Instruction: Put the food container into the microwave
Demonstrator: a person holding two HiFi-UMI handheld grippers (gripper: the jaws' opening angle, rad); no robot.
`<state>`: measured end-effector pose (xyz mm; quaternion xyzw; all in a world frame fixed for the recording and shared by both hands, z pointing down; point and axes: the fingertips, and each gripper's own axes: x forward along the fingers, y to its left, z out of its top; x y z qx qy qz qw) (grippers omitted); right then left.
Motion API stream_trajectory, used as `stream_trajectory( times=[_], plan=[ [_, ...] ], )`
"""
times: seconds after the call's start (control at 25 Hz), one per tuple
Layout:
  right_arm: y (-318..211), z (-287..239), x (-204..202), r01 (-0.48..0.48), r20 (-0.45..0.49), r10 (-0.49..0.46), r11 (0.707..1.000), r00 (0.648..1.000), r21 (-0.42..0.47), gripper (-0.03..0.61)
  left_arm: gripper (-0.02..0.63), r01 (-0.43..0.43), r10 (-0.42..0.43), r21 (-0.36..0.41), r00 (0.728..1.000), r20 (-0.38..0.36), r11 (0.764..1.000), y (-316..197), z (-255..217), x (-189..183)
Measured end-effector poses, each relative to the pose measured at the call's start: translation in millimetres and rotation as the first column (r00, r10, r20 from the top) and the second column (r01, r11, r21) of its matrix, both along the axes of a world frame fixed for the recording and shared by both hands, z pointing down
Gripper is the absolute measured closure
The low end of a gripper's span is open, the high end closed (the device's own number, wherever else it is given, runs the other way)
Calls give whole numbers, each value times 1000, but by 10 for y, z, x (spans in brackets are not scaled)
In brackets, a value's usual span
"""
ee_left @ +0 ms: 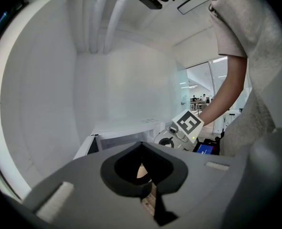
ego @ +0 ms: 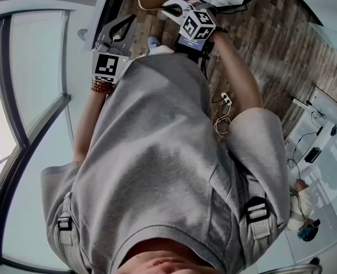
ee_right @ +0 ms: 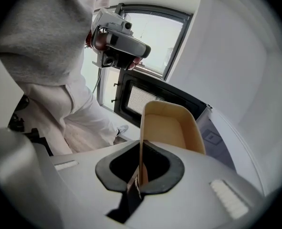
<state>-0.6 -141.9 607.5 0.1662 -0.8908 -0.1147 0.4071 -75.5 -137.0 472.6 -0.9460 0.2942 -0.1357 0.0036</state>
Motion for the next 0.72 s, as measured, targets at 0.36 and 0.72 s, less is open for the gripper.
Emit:
stream_trajectory(
  times=[0.36,0.72],
  plan=[
    [-172,75,69,-59,-18,59,998,998,20,552,612,6,-6,4,1000,-1,1000,5,-16,-8],
    [-338,210,162,-177,-23,178,984,984,33,552,612,12,-12,5,1000,-6,1000,-11,-6,-4]
  ],
)
